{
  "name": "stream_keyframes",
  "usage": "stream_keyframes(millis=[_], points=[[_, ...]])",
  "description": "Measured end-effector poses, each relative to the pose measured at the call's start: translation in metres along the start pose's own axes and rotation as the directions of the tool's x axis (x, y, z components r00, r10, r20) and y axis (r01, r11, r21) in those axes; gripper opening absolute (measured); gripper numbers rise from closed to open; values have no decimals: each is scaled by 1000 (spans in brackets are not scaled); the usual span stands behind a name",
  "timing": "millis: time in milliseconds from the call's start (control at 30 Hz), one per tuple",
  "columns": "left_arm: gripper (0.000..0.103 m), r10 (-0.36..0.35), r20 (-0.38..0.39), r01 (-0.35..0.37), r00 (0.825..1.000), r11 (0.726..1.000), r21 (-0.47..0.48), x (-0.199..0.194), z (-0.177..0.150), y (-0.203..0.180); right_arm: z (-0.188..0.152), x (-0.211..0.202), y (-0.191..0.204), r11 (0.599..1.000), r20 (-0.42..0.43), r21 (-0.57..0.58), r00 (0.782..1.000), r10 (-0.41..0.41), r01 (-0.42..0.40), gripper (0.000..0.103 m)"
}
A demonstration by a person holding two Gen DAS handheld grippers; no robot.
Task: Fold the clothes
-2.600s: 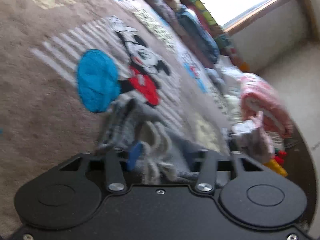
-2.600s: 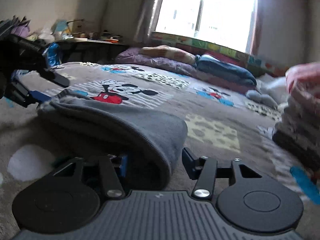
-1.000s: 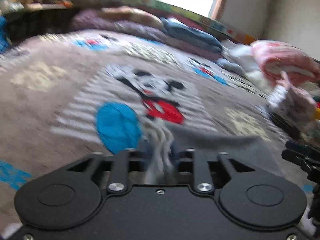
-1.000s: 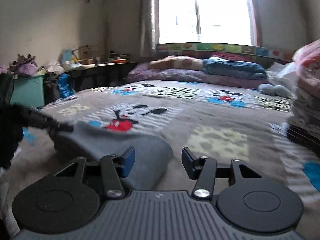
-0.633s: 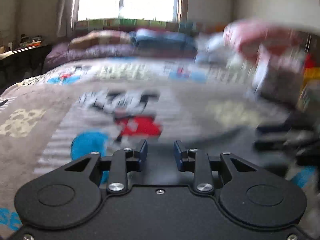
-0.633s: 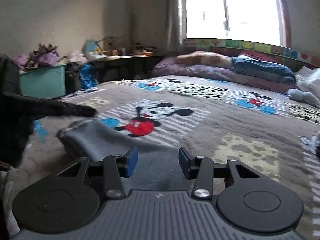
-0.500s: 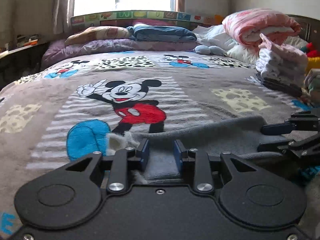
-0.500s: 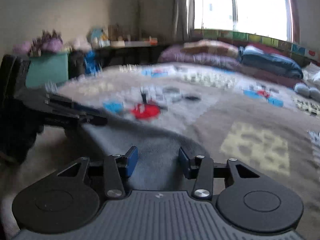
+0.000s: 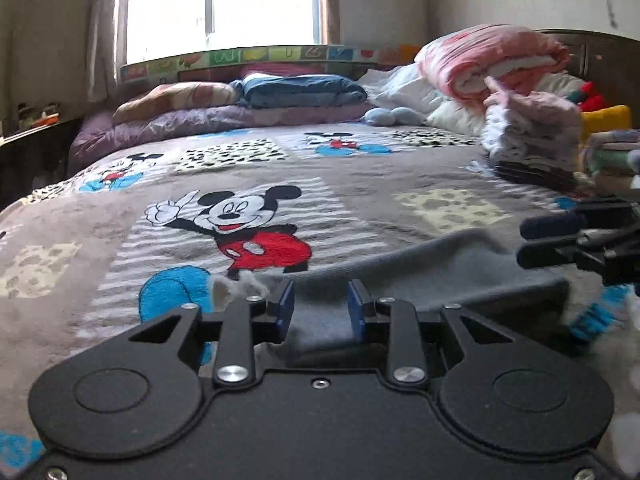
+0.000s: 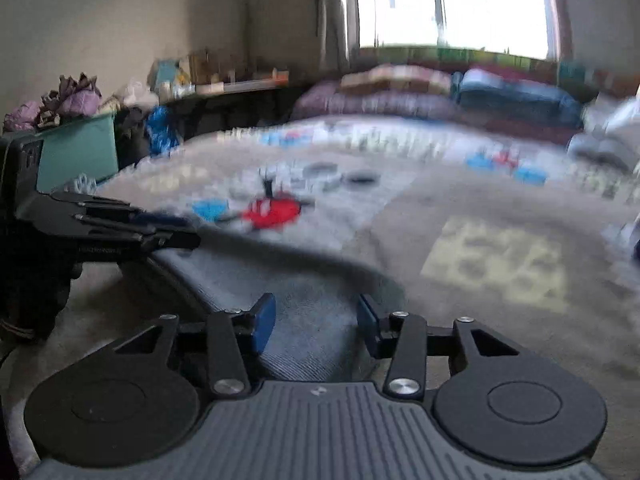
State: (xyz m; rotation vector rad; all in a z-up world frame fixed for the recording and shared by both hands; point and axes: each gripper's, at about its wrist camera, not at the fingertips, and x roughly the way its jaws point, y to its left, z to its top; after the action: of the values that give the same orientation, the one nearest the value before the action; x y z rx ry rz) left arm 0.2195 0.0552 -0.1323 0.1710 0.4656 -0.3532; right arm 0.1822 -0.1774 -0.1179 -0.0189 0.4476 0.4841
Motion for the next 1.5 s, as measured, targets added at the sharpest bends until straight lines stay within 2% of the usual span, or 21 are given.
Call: stream_keyframes(millis=[33,133,233,300,400,433,500,567,600,633,733,767,800,900,967,1067,1133,1233,1367,1433,1500], points=[[28,7,-14,-7,1000,1000,14,-1,-3,-1,0,-7,3,1000,23,-5,1000,-2,2,46],[28,38,-23,-36,999,998,56,6,-14,-6,-11,1,7,1000,-39,-2,999,-30,30,46],[28,61,-25,-59,998,994,91,3,-13,-12,-27,16,-7,996,-72,85,997,-14,20,48],[29,50,-28,-48,998,996,76,-1,-11,-9,-18,15,1,998,-109,34,993,-39,43,48],[37,10,-11,-11,1000,998,-60,-20,-4,10,-10,7,4,997,-127,17,989,-70,72,53],[54,0,-1,0,1000,994,-113,-27,-2,17,-9,1,2,995,-114,55,991,-72,78,53],[64,31,18,-26,999,972,-235,-41,-2,35,-12,-11,-5,987,-77,133,993,-85,95,53],[69,41,21,-31,999,927,-373,-51,-5,55,-19,-18,-14,964,-57,253,996,-70,82,53],[70,45,22,-31,999,897,-440,-56,-6,65,-25,-21,-23,933,-41,354,998,-55,66,53],[74,14,23,0,1000,856,-516,-56,-10,75,-30,-23,-33,893,-27,446,998,-48,55,54],[75,-99,40,98,994,700,-708,-51,-23,98,-47,-25,-56,759,20,651,999,-39,16,59],[75,-116,37,106,993,669,-736,-46,-25,99,-52,-23,-62,713,37,701,999,-29,-5,60],[75,-131,32,109,991,642,-759,-41,-27,100,-55,-21,-67,682,45,732,999,-23,-17,60],[75,-165,11,111,986,612,-783,-24,-28,97,-63,-12,-78,626,61,778,998,2,-48,60],[75,-182,-12,104,983,611,-785,-12,-28,91,-64,-5,-81,619,64,783,998,19,-62,60],[75,-182,-27,99,983,645,-757,-1,-24,82,-62,7,-81,624,64,777,996,55,-84,60],[73,-203,-21,121,979,662,-740,6,-21,75,-59,16,-78,649,44,757,997,62,-74,56],[69,-176,-50,97,983,735,-671,11,-19,59,-58,22,-73,670,41,739,997,62,-72,53],[53,-176,-72,79,982,723,-687,9,-18,61,-54,26,-66,708,31,702,996,79,-78,45],[50,-179,-71,81,981,717,-692,5,-18,60,-53,22,-64,715,38,694,996,85,-88,39],[49,-183,-59,92,981,713,-695,1,-16,54,-54,17,-66,686,64,720,994,91,-109,36]])
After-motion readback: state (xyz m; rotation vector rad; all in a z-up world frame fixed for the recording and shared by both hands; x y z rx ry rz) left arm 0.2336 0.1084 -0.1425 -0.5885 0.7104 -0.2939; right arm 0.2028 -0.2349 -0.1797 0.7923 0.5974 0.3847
